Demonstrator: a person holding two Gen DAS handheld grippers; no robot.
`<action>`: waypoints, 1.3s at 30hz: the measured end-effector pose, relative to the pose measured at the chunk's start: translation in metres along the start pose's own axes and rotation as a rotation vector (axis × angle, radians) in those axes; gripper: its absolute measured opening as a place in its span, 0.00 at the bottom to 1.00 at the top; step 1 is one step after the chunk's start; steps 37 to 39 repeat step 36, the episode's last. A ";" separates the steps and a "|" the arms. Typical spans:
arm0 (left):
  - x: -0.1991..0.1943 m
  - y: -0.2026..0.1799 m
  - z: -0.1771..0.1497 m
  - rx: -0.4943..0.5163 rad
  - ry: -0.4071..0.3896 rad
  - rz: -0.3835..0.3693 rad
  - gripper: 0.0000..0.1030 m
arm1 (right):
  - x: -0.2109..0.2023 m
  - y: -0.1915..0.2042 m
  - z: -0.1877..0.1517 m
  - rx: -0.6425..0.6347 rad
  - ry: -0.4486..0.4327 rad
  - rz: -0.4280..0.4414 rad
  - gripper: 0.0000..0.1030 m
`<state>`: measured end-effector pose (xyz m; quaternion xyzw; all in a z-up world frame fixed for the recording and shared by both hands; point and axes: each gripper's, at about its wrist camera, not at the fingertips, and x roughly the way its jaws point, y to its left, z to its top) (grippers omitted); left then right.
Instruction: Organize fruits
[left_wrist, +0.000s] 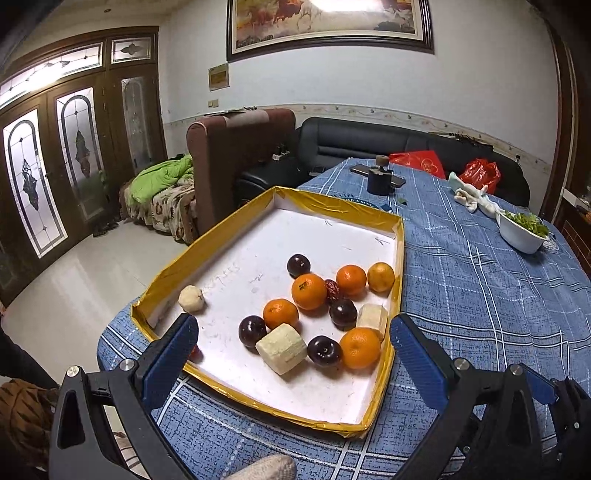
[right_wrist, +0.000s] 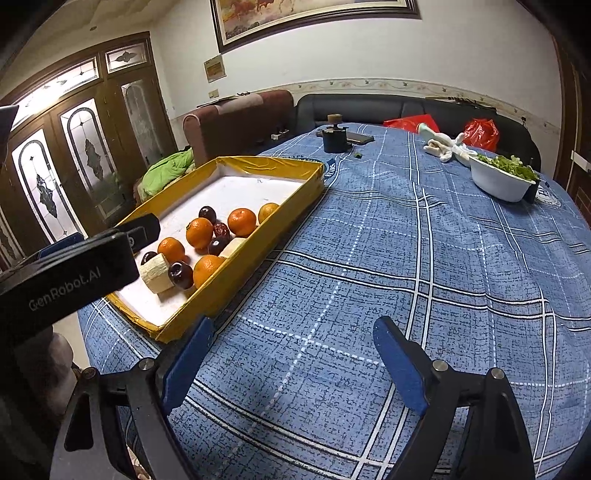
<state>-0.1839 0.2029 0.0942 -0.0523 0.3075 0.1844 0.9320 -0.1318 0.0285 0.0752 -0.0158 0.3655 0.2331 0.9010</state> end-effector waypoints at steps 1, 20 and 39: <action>0.001 0.000 -0.001 -0.002 0.005 -0.004 1.00 | 0.001 0.000 0.000 0.001 0.001 -0.002 0.90; 0.002 0.005 -0.003 -0.028 0.022 -0.041 1.00 | 0.000 -0.002 -0.002 0.017 0.000 -0.003 0.91; -0.013 -0.012 0.007 0.040 0.109 -0.172 1.00 | -0.019 -0.008 0.002 0.038 -0.041 0.003 0.91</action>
